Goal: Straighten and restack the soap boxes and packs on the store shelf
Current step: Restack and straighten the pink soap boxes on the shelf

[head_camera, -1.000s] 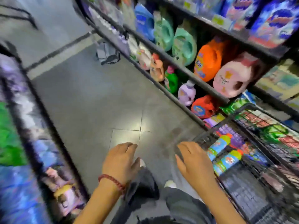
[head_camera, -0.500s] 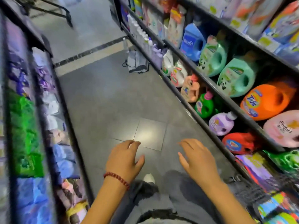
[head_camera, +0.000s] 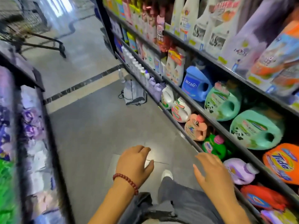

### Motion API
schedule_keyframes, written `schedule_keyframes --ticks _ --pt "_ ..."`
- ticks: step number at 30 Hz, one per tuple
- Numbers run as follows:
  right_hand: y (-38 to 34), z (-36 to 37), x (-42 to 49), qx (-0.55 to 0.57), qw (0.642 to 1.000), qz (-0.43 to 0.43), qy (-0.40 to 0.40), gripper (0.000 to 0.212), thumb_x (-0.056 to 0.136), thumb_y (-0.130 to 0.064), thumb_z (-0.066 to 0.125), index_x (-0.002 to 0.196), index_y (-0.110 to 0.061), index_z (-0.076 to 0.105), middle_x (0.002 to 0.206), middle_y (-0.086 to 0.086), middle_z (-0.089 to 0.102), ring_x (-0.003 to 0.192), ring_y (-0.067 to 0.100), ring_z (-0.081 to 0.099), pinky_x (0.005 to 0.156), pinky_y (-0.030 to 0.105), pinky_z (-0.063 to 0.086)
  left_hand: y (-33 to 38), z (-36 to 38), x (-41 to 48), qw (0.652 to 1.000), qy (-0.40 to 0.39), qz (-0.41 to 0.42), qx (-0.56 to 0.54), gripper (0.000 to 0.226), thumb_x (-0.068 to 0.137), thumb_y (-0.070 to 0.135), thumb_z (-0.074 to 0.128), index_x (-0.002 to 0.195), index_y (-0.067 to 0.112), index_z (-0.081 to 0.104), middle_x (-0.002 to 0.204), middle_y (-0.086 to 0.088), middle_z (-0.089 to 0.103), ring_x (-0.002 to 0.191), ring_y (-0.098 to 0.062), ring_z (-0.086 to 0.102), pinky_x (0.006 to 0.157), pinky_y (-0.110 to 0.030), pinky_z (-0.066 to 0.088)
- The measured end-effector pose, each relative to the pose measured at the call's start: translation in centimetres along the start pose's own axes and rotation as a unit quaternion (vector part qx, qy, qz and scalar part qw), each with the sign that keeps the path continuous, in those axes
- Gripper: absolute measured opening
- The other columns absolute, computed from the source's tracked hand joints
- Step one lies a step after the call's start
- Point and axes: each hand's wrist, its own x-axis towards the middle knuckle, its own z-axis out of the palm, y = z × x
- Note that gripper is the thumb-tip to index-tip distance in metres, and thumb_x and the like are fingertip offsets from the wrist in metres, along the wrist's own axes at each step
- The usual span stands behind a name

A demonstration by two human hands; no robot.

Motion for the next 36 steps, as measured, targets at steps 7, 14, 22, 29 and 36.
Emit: schedule_keyframes --ticks 7,14,22,29,36 --pt "-3.5 0.6 17.6 -0.015 0.998 -0.048 -0.025 0.028 0.064 -0.012 0.082 0.088 -0.007 0.069 0.09 0.006 0.068 0.082 0.029 0.064 0.063 0.032 0.051 -7.0 -3.7 11.0 0.998 -0.027 -0.06 0.012 0.045 0.091 0.047 0.047 0.13 0.027 0.052 0.125 0.009 0.057 0.112 -0.014 0.054 0.092 -0.025 0.043" --pt "-5.6 4.9 32.4 -0.027 0.999 0.006 -0.022 0.018 0.073 -0.015 0.074 0.089 -0.01 0.068 0.094 0.005 0.066 0.087 0.029 0.061 0.07 0.036 0.052 -15.3 -7.1 26.0 0.999 -0.015 -0.042 0.023 0.04 0.09 0.047 0.049 0.125 0.03 0.055 0.121 0.01 0.06 0.11 -0.013 0.056 0.087 -0.024 0.043" --pt "-7.8 8.2 41.3 -0.062 0.964 0.258 -0.011 0.03 0.087 -0.034 0.055 0.117 -0.032 0.059 0.119 -0.013 0.059 0.112 0.013 0.052 0.086 0.028 0.042 -19.1 -14.9 45.0 0.987 -0.012 0.157 0.044 0.041 0.089 0.042 0.05 0.126 0.025 0.057 0.116 0.005 0.061 0.106 -0.018 0.057 0.087 -0.028 0.046" --pt "-7.4 4.2 44.4 -0.003 0.94 0.34 -0.039 0.034 0.09 -0.046 0.045 0.119 -0.029 0.052 0.121 -0.008 0.057 0.111 0.01 0.052 0.094 0.023 0.04 -14.2 -20.9 56.4 0.937 -0.015 0.347 0.041 0.042 0.093 0.049 0.039 0.13 0.031 0.047 0.126 0.011 0.053 0.116 -0.011 0.048 0.094 -0.021 0.038" --pt "-8.6 -11.4 52.5 -0.163 0.888 0.21 0.374 0.031 0.067 -0.015 0.078 0.097 -0.008 0.071 0.097 0.005 0.069 0.091 0.021 0.065 0.078 0.029 0.049 -5.0 -34.5 62.3 0.797 0.262 0.521 -0.157 0.036 0.083 0.038 0.055 0.104 0.013 0.068 0.1 0.001 0.069 0.091 -0.014 0.063 0.077 -0.024 0.05"
